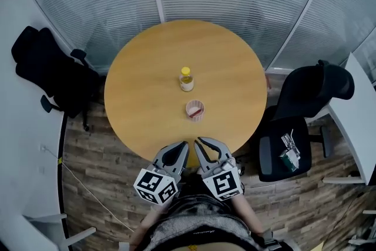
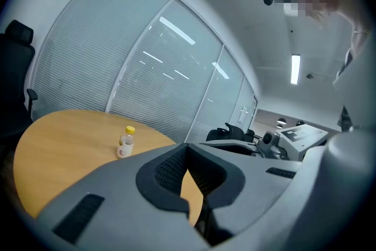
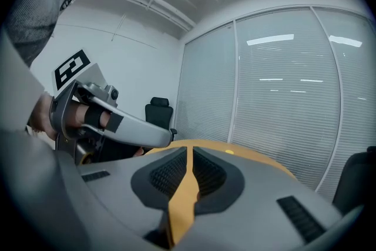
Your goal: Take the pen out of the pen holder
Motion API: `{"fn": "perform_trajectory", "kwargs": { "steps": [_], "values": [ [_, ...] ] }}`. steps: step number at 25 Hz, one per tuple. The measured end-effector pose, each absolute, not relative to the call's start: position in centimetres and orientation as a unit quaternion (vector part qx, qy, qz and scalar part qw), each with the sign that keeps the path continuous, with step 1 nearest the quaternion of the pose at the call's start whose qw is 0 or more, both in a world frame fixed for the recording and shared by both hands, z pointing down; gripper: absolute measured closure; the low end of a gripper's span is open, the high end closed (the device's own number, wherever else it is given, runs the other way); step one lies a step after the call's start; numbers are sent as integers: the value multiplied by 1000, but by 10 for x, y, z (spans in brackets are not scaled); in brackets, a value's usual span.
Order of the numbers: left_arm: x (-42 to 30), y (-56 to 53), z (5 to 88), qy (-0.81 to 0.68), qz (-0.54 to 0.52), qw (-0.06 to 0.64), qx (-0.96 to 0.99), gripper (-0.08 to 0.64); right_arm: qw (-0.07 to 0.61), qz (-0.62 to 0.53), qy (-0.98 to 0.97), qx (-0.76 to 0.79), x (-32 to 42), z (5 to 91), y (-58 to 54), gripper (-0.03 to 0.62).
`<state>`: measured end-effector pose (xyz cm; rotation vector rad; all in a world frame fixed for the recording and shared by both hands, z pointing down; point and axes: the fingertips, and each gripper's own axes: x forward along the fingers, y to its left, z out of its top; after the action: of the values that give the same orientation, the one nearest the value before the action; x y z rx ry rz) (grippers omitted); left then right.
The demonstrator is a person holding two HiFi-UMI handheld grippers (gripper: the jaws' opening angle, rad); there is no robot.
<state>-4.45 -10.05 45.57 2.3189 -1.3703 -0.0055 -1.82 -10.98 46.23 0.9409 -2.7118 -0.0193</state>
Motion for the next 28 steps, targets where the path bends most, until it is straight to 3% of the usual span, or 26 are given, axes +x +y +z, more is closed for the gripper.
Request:
{"fn": "perform_trajectory", "kwargs": {
  "steps": [22, 28],
  "values": [
    [-123, -188, 469, -352, 34, 229, 907, 555, 168, 16, -873, 457, -94, 484, -185, 549],
    [-125, -199, 478, -339, 38, 237, 910, 555, 179, 9, -856, 485, -87, 492, -195, 549]
  ]
}}
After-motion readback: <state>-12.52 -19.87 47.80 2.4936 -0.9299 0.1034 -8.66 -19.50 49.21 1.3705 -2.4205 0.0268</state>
